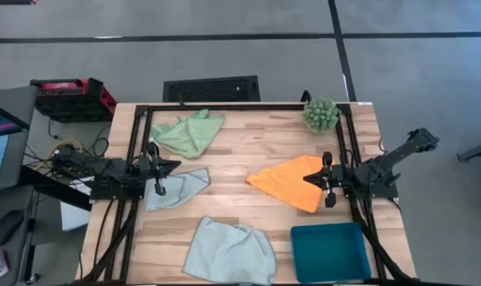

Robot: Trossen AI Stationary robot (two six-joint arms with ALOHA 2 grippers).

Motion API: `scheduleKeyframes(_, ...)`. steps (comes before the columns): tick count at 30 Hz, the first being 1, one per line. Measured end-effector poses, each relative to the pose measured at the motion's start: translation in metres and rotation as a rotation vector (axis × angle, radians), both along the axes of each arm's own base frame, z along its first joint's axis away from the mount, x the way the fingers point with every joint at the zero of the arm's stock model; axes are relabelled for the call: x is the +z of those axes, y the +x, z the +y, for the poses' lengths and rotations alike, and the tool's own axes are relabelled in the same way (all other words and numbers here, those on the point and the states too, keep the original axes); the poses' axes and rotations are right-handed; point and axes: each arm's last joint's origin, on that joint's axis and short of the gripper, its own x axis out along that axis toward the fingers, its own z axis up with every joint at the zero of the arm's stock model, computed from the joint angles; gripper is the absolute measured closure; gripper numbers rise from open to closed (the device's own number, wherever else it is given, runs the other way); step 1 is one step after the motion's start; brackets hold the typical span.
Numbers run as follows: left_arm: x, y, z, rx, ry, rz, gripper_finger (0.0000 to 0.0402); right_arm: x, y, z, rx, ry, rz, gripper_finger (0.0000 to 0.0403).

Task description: Fold microfiber towels

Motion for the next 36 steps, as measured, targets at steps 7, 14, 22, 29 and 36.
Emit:
scheduleKeyframes(7,0.000,0.000,0.000,-0.001,-0.008,-0.003,0.0401,0.000,0.000,0.000,0.000,0.000,0.000,0.0365)
scheduleKeyframes(14,0.003,0.000,0.000,-0.002,-0.018,-0.040,0.0401,0.000,0.000,0.000,0.000,0.000,0.000,0.0365)
scheduleKeyframes(22,0.032,-0.006,0.001,-0.012,0.079,-0.106,0.0401,0.000,0.000,0.000,0.000,0.000,0.000,0.0365)
scheduleKeyframes(29,0.060,0.005,-0.002,-0.016,0.179,0.035,0.0401,0.000,0.000,0.000,0.000,0.000,0.000,0.0365)
scheduleKeyframes(36,0.078,0.046,-0.020,-0.150,0.135,0.367,0.0401,0.000,0.000,0.000,0.000,0.000,0.000,0.0365)
